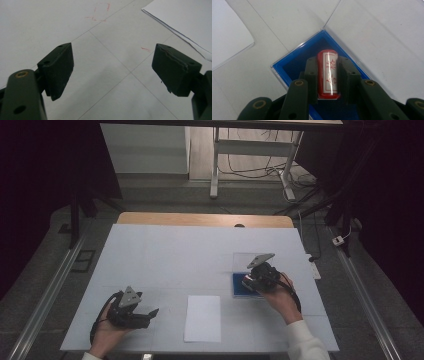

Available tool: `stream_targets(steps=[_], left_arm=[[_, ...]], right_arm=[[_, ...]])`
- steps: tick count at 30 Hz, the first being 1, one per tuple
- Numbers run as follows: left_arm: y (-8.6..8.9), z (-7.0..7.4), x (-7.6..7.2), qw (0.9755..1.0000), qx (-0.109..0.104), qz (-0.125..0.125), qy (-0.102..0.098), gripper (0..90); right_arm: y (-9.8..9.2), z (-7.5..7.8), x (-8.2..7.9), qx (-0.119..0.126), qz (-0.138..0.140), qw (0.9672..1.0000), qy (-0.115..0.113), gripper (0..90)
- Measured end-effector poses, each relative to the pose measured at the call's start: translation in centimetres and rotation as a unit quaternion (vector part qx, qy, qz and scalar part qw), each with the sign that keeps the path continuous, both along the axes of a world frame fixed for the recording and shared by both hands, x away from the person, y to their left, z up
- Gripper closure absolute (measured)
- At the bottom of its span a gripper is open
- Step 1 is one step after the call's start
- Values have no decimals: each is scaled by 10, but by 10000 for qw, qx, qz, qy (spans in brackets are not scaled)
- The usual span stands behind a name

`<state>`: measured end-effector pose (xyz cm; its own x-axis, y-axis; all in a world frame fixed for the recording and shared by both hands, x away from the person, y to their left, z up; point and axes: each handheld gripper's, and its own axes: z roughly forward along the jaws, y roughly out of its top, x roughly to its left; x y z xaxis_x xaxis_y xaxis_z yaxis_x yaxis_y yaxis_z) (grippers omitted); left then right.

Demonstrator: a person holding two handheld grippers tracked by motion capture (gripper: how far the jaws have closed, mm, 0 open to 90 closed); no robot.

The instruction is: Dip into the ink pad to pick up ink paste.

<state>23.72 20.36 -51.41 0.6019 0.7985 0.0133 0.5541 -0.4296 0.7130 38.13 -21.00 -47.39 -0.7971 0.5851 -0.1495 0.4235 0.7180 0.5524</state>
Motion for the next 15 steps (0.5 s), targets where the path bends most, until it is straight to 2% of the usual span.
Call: stream_targets(steps=[15], left_arm=[[0,1,0,10000,5,8,-34,180]], right_arm=[[-2,-2,-2,93,-11,9999,-75,704]])
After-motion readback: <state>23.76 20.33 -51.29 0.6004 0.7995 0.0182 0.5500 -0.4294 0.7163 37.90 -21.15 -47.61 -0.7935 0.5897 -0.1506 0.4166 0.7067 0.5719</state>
